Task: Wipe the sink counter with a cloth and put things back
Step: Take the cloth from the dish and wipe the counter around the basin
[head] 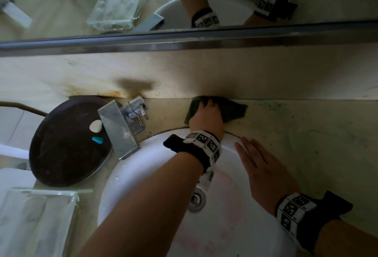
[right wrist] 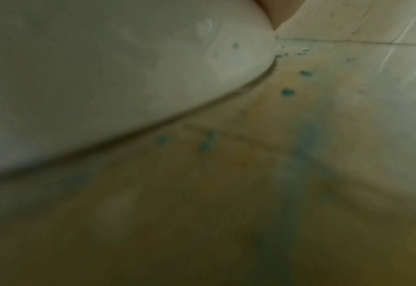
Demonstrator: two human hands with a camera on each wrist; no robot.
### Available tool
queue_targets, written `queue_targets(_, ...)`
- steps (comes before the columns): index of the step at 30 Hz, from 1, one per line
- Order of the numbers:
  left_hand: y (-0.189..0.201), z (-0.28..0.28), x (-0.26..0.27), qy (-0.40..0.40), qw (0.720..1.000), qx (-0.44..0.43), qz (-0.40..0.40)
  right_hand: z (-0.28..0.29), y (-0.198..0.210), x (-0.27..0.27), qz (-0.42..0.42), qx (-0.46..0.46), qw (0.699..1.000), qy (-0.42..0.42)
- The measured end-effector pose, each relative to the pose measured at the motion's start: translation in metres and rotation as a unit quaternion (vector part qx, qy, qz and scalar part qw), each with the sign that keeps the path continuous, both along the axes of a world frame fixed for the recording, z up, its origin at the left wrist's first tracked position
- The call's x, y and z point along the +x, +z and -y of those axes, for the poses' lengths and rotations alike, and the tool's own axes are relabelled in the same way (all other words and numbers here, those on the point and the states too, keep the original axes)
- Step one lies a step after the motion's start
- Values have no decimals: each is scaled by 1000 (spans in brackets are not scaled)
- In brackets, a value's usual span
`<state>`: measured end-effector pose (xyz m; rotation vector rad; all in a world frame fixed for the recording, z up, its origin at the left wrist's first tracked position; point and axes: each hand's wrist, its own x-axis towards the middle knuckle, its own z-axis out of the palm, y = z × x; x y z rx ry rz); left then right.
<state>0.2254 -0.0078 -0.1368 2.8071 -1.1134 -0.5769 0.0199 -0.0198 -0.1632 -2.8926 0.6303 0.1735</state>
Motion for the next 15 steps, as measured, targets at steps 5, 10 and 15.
queue_targets(5,-10,-34,30,50,999,-13,14,0,-1,1,1,1,1000,1)
queue_targets(10,-11,-70,65,212,975,53,28,1,-2,1,4,4,1000,7)
queue_targets(15,-6,-61,86,288,954,75,18,1,2,0,11,9,1000,5)
